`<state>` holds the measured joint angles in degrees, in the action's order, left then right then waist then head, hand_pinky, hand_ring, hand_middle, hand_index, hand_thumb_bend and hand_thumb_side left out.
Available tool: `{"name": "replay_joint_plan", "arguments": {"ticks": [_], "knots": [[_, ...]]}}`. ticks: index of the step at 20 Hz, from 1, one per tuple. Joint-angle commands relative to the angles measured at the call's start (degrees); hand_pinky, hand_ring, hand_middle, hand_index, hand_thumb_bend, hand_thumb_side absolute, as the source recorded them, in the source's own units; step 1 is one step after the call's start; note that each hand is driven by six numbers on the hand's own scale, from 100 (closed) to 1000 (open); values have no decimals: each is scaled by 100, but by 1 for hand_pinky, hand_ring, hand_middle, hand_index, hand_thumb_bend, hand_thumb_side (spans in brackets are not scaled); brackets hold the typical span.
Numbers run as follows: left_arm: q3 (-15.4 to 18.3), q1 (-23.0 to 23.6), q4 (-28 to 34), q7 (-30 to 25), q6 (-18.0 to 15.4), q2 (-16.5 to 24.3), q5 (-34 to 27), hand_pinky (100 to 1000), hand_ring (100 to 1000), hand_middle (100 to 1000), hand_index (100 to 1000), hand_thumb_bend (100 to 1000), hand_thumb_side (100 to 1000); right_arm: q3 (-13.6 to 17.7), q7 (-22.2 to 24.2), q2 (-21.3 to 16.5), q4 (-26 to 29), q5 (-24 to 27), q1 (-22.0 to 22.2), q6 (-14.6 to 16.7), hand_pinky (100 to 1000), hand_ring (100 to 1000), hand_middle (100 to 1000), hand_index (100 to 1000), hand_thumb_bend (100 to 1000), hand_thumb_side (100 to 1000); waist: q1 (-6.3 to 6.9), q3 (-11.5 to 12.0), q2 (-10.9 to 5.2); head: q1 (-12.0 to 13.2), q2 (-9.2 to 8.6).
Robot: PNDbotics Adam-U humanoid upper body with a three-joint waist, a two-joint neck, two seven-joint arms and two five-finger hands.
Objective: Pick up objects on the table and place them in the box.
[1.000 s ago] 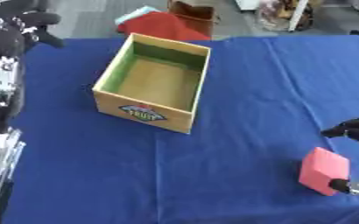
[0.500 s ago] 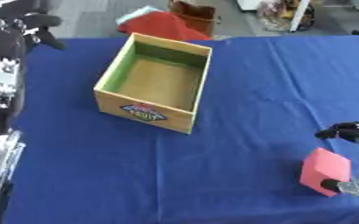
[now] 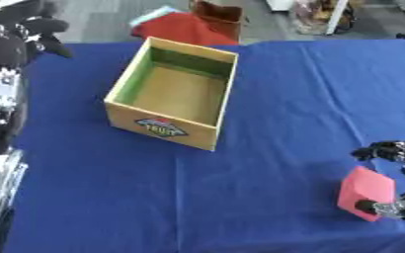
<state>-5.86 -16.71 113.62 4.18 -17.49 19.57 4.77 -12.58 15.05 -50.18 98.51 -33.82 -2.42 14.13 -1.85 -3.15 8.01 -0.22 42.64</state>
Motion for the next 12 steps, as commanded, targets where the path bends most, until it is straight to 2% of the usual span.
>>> {"name": "replay_joint_plan", "arguments": {"ticks": [1,12], "knots": [[1,-42,98,-23,1,49,-18,573,746,757,853,100,862,60,59,-119,-35,-95,-6,-46,856,780,741,910,562,782,-2,1,-45,-15,-52],[-5,-28,98,-48,19,40,-18,571,747,758,854,100,863,32,242,-64,-169,-167,41,-109,850,772,715,901,551,787,9,-3,-23,-17,-67]]}}
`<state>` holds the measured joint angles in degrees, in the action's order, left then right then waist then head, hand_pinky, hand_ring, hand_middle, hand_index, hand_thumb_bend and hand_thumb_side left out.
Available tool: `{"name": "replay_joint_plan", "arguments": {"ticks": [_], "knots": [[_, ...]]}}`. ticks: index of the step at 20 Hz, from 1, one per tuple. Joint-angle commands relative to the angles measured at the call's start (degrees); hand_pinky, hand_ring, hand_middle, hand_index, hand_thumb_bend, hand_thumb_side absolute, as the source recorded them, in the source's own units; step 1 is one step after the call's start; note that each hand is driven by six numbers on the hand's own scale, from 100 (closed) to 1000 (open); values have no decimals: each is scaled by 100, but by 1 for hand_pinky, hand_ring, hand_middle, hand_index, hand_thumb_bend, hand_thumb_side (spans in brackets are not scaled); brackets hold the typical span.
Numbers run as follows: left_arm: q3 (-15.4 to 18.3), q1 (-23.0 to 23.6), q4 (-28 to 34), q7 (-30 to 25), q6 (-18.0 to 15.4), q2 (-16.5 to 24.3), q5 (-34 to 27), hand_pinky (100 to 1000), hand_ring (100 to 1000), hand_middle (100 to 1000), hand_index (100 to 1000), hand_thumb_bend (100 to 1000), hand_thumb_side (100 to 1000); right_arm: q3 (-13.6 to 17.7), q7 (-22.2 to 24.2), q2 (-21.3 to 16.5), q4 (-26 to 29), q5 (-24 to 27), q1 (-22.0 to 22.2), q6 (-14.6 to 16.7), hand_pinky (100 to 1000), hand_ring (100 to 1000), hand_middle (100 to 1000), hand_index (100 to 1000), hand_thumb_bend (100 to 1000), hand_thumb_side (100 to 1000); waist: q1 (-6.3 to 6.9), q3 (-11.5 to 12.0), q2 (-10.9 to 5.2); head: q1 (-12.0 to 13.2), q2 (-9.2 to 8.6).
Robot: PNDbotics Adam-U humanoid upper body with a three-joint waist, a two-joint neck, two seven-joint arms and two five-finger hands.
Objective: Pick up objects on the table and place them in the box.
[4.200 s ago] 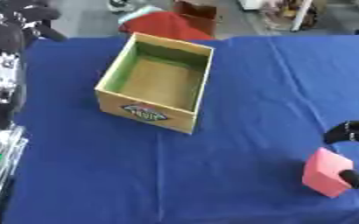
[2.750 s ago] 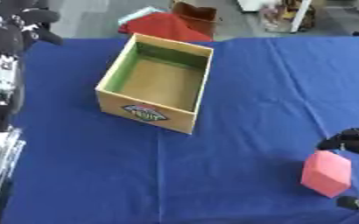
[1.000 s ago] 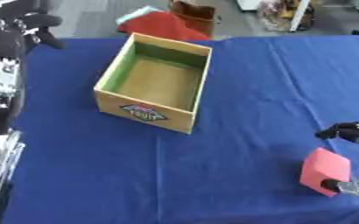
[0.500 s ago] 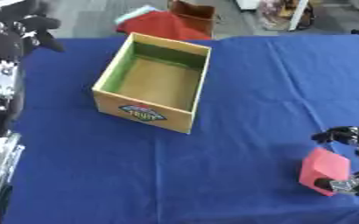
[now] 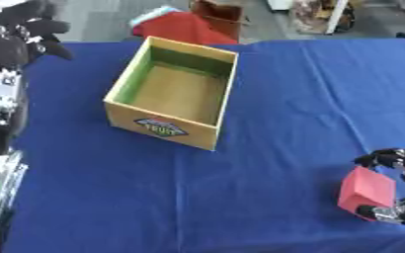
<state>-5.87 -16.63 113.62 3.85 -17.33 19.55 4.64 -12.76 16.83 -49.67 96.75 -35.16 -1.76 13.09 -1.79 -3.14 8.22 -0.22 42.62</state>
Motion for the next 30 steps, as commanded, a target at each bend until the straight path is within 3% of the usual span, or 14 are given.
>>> {"name": "replay_joint_plan", "arguments": {"ticks": [1,9,13,19,26,30], "knots": [[-6,-35,98,-20,5,41,-6,571,747,759,854,100,863,49,76,-110,8,-20,-27,-11,842,755,674,887,533,778,4,-3,-42,-17,-66],[-14,-23,98,-62,27,31,-5,570,748,760,854,100,864,68,-362,-103,120,121,-56,-5,783,647,495,746,355,629,4,-5,-43,-8,-81],[-16,-20,98,-90,34,27,-4,569,749,761,854,100,865,79,-553,-117,128,188,-52,-10,767,621,472,723,255,589,0,-7,-46,6,-84],[-17,-3,98,-145,50,27,10,569,749,762,855,100,865,145,-679,-296,270,264,-108,7,747,576,449,696,207,544,-20,-20,-59,18,-54],[-15,6,98,-156,56,23,10,570,750,762,854,100,865,198,-724,-586,512,343,-612,4,736,559,434,684,149,527,-43,6,-90,25,-41],[-36,-5,98,-178,59,18,-3,570,751,763,854,100,864,124,-600,-732,569,490,-1138,44,707,543,423,673,127,532,-56,47,-108,-18,-18]]}}
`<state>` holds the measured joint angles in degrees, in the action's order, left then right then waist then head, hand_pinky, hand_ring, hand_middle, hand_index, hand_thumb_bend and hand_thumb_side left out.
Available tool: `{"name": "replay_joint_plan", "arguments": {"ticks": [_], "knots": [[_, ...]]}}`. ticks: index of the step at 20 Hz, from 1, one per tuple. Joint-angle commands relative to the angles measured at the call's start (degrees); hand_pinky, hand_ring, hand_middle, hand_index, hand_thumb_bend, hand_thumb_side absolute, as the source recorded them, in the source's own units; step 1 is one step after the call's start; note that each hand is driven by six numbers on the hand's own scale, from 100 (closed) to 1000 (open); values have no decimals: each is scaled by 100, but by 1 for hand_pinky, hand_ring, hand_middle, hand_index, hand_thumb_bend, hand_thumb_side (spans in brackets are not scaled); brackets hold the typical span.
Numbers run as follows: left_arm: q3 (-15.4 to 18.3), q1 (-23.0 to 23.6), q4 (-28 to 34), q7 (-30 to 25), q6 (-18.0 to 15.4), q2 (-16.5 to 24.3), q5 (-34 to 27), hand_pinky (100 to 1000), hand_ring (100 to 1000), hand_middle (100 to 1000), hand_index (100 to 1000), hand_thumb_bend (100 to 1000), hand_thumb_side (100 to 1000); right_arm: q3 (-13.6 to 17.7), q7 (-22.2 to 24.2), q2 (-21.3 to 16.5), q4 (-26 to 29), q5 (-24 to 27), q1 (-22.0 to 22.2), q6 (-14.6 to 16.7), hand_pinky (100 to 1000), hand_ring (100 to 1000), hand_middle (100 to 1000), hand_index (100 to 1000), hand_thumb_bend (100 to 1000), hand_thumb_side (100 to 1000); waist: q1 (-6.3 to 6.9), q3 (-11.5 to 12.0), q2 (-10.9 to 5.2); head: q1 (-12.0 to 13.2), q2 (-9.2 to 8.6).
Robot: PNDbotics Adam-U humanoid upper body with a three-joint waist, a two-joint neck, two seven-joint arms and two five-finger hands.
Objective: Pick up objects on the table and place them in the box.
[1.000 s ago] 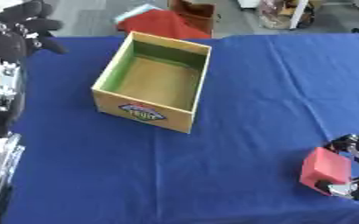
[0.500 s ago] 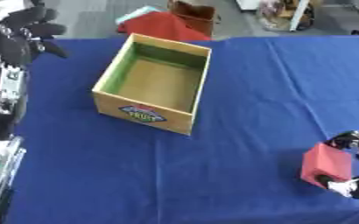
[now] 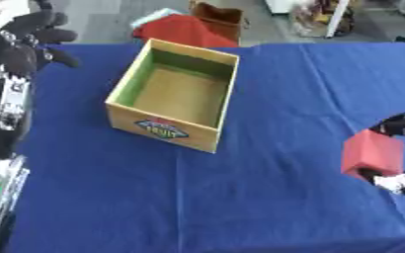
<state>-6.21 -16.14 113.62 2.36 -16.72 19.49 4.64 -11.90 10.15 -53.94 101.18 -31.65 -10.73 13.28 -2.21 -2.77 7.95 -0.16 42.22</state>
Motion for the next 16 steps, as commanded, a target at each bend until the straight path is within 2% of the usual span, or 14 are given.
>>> {"name": "replay_joint_plan", "arguments": {"ticks": [1,4,8,12,16], "knots": [[-7,-62,98,-35,-2,22,-8,570,751,763,854,100,864,-5,149,-325,108,240,-404,33,703,540,422,673,132,529,-17,26,-84,-39,24],[-18,-76,98,-53,-4,19,-22,570,751,763,854,100,865,-150,436,-353,38,544,-966,56,714,547,431,683,129,527,-27,86,-83,-87,15],[-42,-107,98,-81,-5,6,-45,570,751,764,854,100,866,-360,848,-215,-61,658,-1803,151,723,552,434,685,132,531,-41,160,-74,-163,14],[-54,-133,98,-102,-2,-21,-71,570,751,764,854,100,867,-578,1175,118,-412,706,-2620,211,733,562,454,711,125,536,-38,247,-63,-247,1],[-67,-164,98,-129,6,-58,-97,570,752,765,855,100,867,-732,1451,638,-935,624,-3442,374,717,555,448,705,120,542,-29,311,-53,-305,-24]]}}
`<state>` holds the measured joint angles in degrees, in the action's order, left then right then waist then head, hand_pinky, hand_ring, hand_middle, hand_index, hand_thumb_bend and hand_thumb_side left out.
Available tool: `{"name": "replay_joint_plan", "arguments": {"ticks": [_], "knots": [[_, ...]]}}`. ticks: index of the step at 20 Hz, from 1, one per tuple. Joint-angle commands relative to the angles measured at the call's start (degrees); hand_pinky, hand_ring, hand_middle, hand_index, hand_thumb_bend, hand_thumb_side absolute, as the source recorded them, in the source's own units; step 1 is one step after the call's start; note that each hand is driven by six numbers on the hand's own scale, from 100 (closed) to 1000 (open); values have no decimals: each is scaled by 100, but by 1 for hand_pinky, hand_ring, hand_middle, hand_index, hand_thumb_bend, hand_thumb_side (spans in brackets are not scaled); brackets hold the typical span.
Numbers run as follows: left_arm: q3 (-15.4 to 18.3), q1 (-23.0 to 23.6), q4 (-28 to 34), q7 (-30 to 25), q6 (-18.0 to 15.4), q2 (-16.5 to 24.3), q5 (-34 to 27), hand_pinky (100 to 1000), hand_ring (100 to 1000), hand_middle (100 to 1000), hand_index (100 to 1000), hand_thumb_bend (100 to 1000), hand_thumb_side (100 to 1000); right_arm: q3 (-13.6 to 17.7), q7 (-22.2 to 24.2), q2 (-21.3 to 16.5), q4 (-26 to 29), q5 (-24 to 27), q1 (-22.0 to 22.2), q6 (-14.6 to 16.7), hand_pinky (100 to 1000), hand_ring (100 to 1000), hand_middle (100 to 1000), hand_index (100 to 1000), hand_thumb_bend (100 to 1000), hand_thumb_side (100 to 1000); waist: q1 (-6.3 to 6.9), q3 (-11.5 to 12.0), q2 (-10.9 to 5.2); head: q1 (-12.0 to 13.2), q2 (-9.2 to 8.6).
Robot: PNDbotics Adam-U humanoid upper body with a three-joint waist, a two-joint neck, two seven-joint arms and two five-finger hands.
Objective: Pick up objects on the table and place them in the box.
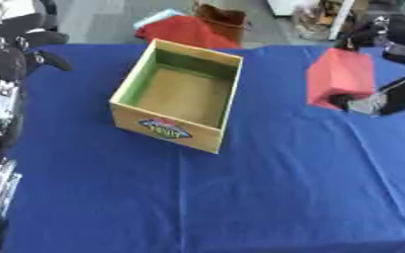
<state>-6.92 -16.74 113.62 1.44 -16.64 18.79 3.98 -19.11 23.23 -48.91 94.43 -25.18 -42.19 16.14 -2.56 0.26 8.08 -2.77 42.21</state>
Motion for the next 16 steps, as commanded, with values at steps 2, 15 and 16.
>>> {"name": "replay_joint_plan", "arguments": {"ticks": [2,15,16], "knots": [[-2,-119,98,-48,2,-13,-46,570,752,765,855,100,867,-59,273,441,-654,-70,-679,176,707,560,453,713,112,551,11,43,-58,-76,-43],[-55,-286,98,-132,0,-187,-157,569,752,766,855,100,868,243,644,2514,-3234,-1027,-2292,876,692,559,462,725,100,539,102,264,52,-248,-132],[-60,-301,98,-139,0,-199,-167,569,752,766,855,100,868,274,638,2623,-3349,-1105,-2343,911,689,559,463,725,100,539,106,282,60,-261,-138]]}}
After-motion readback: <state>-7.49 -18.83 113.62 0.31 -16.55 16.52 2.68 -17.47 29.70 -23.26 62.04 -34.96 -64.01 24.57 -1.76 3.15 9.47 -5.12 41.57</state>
